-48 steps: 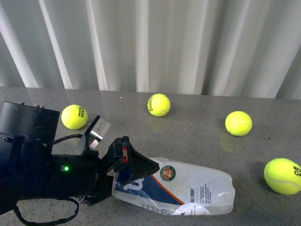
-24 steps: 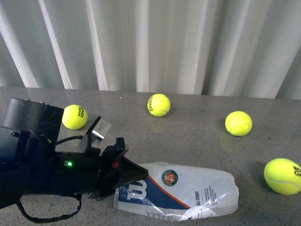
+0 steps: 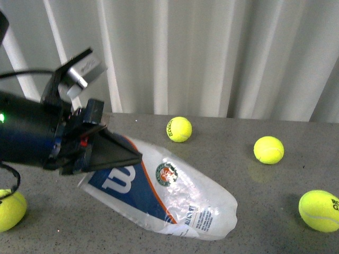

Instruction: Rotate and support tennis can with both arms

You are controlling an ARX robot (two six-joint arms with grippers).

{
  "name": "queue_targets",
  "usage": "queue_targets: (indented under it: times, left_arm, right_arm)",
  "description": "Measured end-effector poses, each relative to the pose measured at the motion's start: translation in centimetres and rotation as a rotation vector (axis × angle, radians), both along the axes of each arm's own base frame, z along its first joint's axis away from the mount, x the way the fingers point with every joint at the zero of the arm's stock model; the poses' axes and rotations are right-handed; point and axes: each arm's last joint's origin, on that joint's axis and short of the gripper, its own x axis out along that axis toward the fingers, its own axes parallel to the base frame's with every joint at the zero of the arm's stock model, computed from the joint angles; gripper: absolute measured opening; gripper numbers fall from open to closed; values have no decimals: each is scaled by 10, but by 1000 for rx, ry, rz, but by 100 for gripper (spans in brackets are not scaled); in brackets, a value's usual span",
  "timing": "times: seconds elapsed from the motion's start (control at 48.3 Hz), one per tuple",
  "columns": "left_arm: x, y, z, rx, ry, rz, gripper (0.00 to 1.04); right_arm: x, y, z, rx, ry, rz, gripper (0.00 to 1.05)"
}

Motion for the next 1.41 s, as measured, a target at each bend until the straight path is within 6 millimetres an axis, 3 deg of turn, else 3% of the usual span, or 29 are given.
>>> queue_targets:
  times: [0.083, 0.207, 0.393, 0.559, 0.807, 1.159, 1.221, 1.407]
  left_arm:
    - [-5, -15, 40, 111, -135, -102, 4]
    - [-8, -32, 61, 308, -263, -192, 4]
    - [-1, -56, 46, 689, -419, -316, 4]
    - [12, -72, 38, 869, -491, -392, 4]
    - [23, -87, 47, 941, -524, -509, 4]
    - [14, -102, 36, 996, -550, -618, 4]
    - [12, -104, 35, 988, -551, -626, 10]
    - [8, -108, 34, 946, -541, -649, 46]
  right_arm:
    - [0, 0, 0, 0, 0, 0, 98]
    - [0, 0, 0, 0, 0, 0, 98]
    - [0, 0, 0, 0, 0, 0, 98]
    - [0, 0, 0, 0, 0, 0, 98]
    - [0, 0, 0, 0, 0, 0, 98]
    - [0, 0, 0, 0, 0, 0, 98]
    - [0, 0, 0, 0, 0, 0, 98]
    - [0, 0, 0, 0, 0, 0, 98]
